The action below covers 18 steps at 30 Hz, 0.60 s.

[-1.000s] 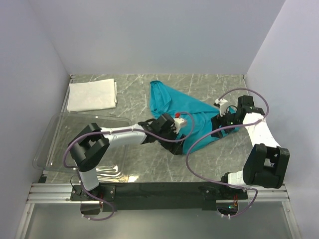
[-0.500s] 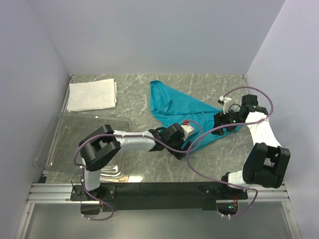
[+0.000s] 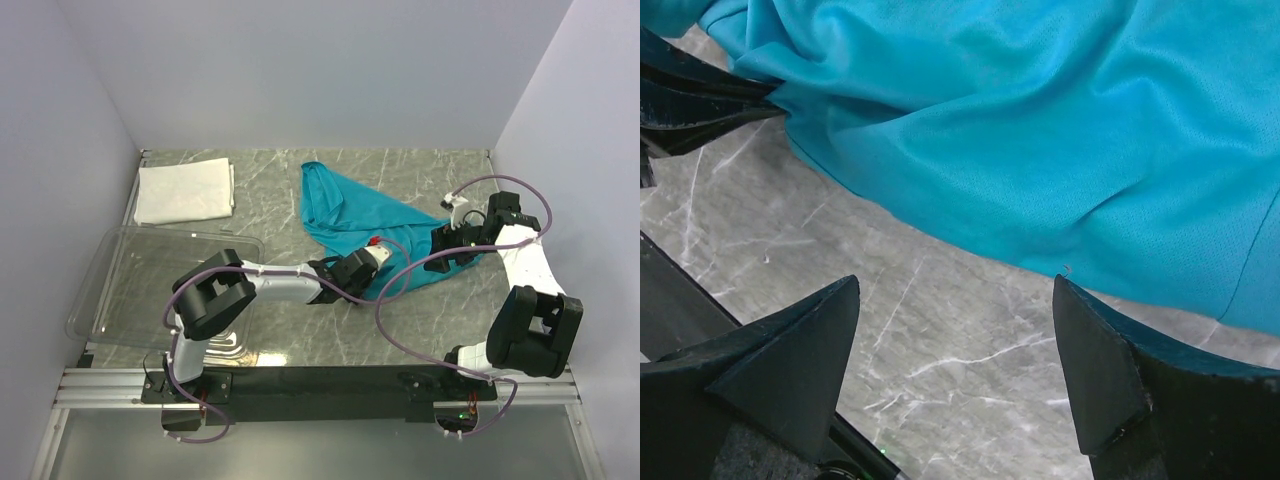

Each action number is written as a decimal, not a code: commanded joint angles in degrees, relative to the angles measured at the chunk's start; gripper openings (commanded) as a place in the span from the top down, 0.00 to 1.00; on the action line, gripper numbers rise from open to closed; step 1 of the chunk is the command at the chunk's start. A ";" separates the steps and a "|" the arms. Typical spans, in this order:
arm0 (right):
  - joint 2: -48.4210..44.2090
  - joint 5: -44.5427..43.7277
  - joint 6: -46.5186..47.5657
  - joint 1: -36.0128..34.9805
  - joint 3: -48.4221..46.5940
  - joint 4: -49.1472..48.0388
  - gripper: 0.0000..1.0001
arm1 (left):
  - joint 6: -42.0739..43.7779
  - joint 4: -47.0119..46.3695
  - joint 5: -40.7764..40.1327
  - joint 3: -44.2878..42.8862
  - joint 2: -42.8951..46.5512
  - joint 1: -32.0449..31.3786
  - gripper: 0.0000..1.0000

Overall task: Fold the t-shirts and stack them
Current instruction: Flatten the tshirt out

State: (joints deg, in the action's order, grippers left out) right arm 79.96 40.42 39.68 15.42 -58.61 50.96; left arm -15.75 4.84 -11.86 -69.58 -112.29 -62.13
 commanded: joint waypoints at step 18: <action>5.90 -13.96 14.11 -3.54 4.12 -6.48 0.18 | -4.46 -0.18 10.89 7.35 17.10 3.42 1.00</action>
State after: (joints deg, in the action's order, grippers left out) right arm 85.14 29.69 50.57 14.04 -55.07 48.42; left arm -18.76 5.04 -4.40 -63.57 -96.09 -59.18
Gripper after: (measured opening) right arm 0.819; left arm 0.023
